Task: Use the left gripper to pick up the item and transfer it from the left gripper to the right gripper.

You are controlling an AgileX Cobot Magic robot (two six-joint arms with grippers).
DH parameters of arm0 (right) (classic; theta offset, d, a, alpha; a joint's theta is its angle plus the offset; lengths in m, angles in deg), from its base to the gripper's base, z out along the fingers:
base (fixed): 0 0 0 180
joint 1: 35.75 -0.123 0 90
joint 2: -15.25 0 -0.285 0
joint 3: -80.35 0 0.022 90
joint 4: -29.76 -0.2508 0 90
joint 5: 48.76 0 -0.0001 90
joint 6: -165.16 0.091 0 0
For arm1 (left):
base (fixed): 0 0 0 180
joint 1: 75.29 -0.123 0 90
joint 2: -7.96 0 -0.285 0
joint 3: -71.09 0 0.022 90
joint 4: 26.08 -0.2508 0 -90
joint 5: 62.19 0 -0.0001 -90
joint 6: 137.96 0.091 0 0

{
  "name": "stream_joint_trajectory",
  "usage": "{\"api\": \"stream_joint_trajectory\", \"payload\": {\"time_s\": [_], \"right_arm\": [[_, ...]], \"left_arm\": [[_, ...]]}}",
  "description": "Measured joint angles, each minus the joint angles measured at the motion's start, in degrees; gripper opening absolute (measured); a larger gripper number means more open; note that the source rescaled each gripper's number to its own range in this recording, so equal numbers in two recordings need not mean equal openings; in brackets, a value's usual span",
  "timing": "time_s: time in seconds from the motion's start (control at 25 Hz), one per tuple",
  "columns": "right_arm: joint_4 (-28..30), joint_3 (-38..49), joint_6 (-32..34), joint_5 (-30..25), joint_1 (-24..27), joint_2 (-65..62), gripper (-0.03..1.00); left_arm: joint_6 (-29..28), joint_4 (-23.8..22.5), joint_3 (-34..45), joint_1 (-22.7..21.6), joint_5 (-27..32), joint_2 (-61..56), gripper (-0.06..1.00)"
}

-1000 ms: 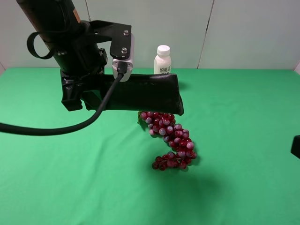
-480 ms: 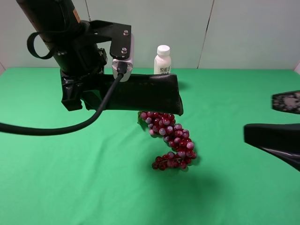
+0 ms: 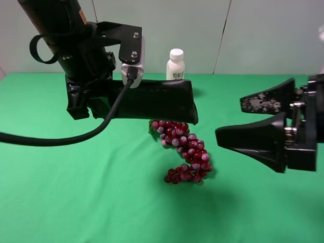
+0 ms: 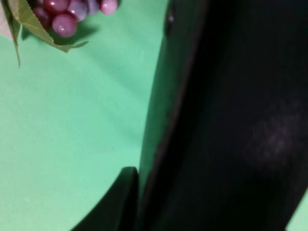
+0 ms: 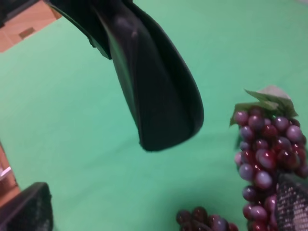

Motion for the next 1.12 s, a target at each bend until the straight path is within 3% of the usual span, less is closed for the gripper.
{"api": "stream_joint_trajectory", "payload": {"time_s": [0.32,0.6,1.12], "right_arm": [[-14.0,0.0,-16.0,0.2,0.0,8.0,1.00],[-23.1,0.0,-25.6,0.1,0.0,13.2,1.00],[-33.7,0.0,-36.4,-3.8,0.0,19.1,1.00]], "left_arm": [[0.0,0.0,0.0,0.0,0.0,0.0,0.01],[0.0,0.0,0.0,0.0,-0.1,0.0,0.01],[0.0,0.0,0.0,0.0,-0.8,0.0,0.01]]}}
